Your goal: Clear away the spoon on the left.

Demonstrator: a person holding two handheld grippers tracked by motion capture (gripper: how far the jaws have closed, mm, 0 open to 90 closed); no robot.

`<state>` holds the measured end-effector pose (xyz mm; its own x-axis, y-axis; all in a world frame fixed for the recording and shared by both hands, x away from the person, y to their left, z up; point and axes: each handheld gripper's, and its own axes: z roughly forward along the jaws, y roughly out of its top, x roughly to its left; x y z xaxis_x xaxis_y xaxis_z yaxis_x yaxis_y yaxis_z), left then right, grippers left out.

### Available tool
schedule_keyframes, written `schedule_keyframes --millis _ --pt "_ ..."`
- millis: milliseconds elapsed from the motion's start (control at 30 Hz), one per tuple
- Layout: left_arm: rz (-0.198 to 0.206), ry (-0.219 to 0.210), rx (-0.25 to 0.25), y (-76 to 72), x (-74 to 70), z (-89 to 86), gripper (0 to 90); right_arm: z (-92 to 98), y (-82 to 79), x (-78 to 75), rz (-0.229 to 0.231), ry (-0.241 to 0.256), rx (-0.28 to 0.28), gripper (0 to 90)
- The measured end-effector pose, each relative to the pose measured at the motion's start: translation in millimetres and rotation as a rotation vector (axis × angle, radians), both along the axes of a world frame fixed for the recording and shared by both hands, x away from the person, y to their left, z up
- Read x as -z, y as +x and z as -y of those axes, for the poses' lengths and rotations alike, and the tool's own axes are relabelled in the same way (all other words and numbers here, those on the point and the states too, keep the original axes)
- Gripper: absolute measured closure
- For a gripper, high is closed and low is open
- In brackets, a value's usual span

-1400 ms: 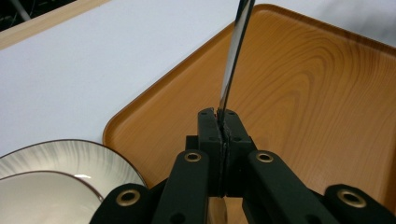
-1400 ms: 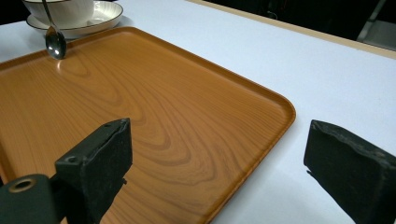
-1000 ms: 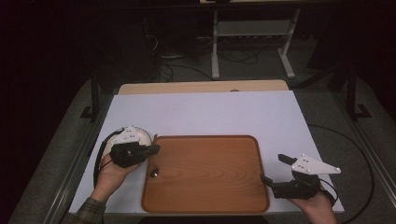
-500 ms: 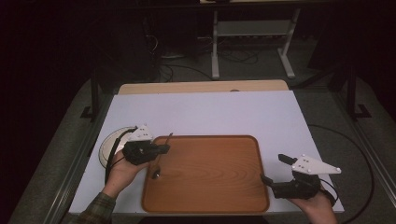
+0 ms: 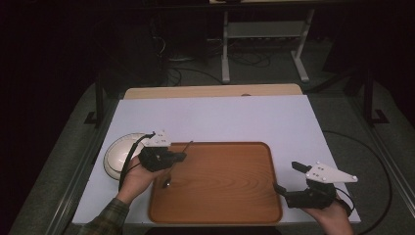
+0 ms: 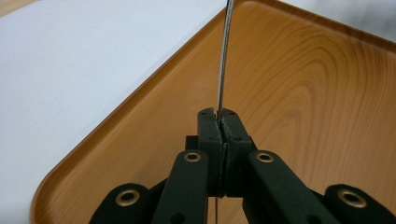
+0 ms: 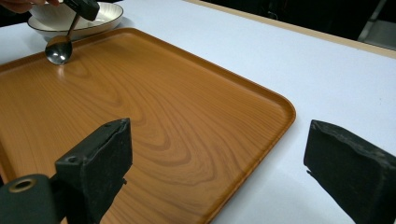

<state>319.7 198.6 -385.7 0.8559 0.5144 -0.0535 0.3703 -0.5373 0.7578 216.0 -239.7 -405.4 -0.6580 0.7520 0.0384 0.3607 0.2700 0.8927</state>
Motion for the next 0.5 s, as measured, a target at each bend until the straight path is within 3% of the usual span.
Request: schedule_keyframes --millis 500 --pt "-0.038 0.028 0.067 12.8 13.7 29.0 87.4 0.1 0.0 0.3 0.0 -0.004 0.005 7.4"
